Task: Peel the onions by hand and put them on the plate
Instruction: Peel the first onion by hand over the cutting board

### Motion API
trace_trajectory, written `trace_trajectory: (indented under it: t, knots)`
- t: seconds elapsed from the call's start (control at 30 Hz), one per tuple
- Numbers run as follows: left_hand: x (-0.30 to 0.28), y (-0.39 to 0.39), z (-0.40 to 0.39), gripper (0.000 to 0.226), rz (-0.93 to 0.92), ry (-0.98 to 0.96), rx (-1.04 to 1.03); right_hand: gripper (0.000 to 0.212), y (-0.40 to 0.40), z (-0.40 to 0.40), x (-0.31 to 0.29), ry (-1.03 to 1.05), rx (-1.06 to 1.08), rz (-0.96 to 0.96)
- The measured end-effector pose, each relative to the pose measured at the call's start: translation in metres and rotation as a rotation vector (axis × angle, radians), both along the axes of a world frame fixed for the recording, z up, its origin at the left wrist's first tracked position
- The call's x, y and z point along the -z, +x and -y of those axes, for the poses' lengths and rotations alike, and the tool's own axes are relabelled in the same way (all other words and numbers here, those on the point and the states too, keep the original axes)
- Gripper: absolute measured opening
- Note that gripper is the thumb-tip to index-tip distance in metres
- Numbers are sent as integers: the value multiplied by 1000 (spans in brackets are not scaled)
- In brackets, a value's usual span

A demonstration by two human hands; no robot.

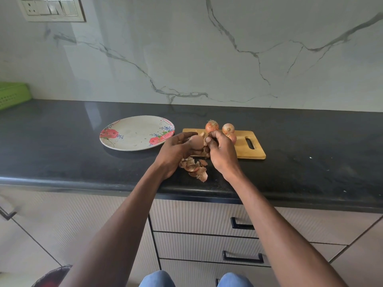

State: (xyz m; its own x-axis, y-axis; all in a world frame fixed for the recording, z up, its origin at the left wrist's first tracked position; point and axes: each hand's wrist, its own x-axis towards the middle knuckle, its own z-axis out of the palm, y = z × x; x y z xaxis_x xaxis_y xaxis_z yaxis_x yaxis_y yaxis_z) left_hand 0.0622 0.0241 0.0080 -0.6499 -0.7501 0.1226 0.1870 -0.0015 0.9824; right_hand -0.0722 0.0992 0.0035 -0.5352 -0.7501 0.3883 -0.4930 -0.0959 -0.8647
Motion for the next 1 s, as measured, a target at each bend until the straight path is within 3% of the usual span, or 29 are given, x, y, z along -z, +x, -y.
trace_trajectory:
  t: [0.13,0.5,0.87,1.0]
  knots:
    - [1,0,-1,43,-37,30,-8,18,2,-2,-1,11,-8,7]
    - [-4,-2,0,29,-114,199,62,19,0,-3,-2,-9,-19,15]
    - [-5,-3,-2,23,-64,216,44,13,0,-2,-1,-60,-136,287]
    - [-7,-3,-4,21,-58,185,6,15,0,-2,-3,-73,-118,289]
